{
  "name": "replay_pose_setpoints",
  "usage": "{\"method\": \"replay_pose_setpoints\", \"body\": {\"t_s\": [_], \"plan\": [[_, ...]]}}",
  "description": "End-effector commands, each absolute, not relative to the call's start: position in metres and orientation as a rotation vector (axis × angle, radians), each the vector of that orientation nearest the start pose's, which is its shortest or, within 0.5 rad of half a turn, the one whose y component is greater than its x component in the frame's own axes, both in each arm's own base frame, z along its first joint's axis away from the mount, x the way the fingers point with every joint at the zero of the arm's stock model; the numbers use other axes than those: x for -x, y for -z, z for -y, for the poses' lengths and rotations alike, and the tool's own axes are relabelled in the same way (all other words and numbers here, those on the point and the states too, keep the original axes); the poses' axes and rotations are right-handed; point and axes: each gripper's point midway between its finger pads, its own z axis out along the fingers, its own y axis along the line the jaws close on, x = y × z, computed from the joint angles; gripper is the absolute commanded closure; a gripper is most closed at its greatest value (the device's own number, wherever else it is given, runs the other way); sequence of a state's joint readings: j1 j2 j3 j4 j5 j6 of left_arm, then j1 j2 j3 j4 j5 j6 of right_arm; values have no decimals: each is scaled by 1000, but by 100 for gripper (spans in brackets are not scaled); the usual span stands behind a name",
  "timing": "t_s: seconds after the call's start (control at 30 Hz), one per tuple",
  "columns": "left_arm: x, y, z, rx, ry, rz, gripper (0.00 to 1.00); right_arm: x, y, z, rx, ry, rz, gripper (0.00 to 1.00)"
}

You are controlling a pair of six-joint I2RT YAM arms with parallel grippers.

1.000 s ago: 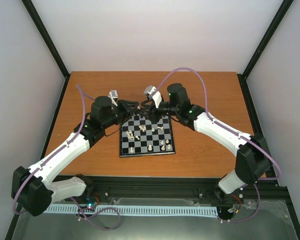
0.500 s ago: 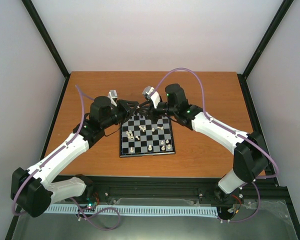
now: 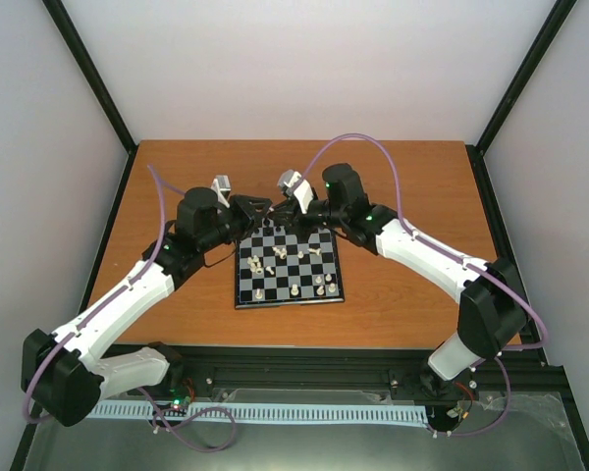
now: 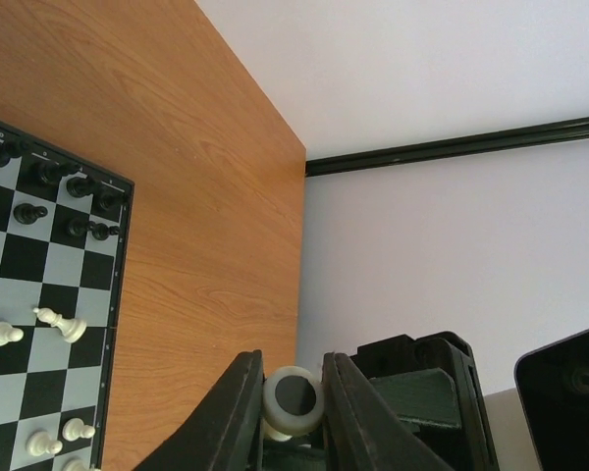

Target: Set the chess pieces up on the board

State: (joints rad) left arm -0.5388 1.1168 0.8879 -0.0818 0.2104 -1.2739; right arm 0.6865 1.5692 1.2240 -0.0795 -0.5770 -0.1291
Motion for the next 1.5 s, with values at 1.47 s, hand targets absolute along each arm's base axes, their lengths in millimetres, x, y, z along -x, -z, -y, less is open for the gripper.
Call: {"method": "replay_pose_setpoints", "body": {"t_s": [1.47], "plan": [[-342, -240, 102, 306, 394, -2271, 40, -304, -52, -269, 2395, 387, -1782, 93]]}}
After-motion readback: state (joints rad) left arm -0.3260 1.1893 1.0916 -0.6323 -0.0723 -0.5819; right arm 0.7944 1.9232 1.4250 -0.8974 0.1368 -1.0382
